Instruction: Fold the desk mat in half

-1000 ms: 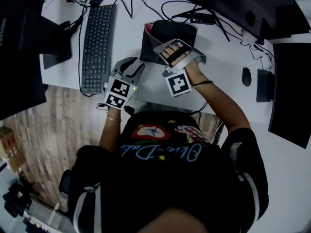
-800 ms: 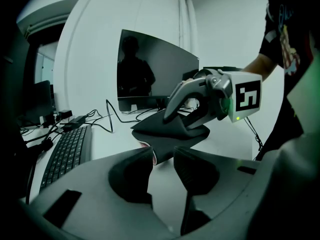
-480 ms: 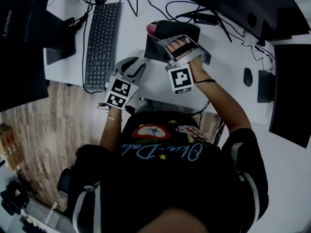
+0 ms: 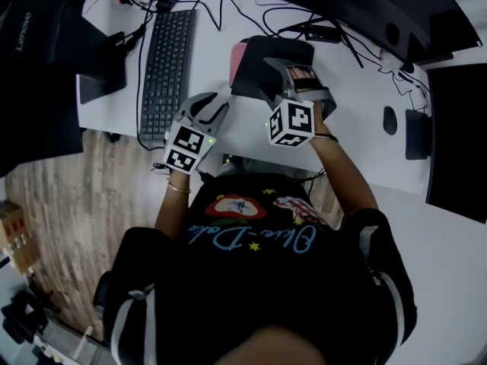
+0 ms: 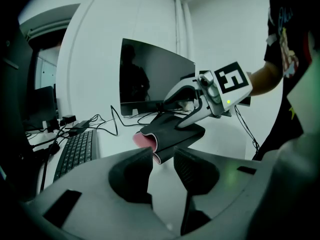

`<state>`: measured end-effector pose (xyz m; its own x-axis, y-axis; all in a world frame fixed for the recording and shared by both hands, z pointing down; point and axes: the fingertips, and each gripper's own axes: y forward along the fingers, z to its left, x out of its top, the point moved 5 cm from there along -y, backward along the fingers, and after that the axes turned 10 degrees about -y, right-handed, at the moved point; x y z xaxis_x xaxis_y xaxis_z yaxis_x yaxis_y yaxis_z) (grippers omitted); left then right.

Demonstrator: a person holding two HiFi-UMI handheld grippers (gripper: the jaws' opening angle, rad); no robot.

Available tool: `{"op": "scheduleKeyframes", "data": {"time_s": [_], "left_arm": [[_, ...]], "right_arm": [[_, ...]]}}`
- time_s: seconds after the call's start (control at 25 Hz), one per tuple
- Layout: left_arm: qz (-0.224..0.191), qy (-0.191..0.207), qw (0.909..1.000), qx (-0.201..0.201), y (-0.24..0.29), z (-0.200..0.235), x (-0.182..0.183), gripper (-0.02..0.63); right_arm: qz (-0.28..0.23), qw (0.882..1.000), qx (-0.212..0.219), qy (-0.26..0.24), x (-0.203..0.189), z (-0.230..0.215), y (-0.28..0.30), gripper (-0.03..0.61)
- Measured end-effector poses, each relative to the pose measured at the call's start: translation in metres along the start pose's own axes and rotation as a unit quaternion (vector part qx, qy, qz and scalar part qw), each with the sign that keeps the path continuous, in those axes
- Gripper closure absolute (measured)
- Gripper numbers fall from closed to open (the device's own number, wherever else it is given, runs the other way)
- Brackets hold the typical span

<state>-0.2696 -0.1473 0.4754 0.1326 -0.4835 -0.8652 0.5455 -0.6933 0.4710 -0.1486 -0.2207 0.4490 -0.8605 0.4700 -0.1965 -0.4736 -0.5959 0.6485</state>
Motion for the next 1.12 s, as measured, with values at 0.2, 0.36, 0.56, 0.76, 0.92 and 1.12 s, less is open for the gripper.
{"op": "scheduleKeyframes", "data": {"time_s": [0.2,0.36,0.56,0.76,0.92,1.12], "left_arm": [[-0.040,-0.016,0.9982,-0.041,-0.003,-0.006,0.020,0.489],[-0.093,-0.045,0.9921,-0.071,-0.005,-0.014,0.044,0.512],[-0.148,-0.086,0.9802,-0.099,-0.011,-0.028,0.077,0.557],[-0.157,-0.049,0.9797,-0.114,-0.012,-0.052,0.101,0.598],[-0.158,-0.028,0.9795,-0.122,-0.010,-0.074,0.114,0.609],[-0.151,-0.067,0.9786,-0.122,-0.005,-0.093,0.118,0.609]], "right_arm": [[-0.037,0.973,-0.052,0.221,-0.006,-0.008,-0.030,0.331],[-0.087,0.914,-0.102,0.383,-0.018,-0.012,-0.063,0.499],[-0.162,0.811,-0.147,0.542,-0.040,-0.020,-0.106,0.563],[-0.193,0.752,-0.164,0.608,-0.058,-0.020,-0.135,0.577],[-0.197,0.738,-0.160,0.625,-0.067,-0.017,-0.151,0.578],[-0.209,0.744,-0.161,0.614,-0.071,-0.020,-0.172,0.578]]}}
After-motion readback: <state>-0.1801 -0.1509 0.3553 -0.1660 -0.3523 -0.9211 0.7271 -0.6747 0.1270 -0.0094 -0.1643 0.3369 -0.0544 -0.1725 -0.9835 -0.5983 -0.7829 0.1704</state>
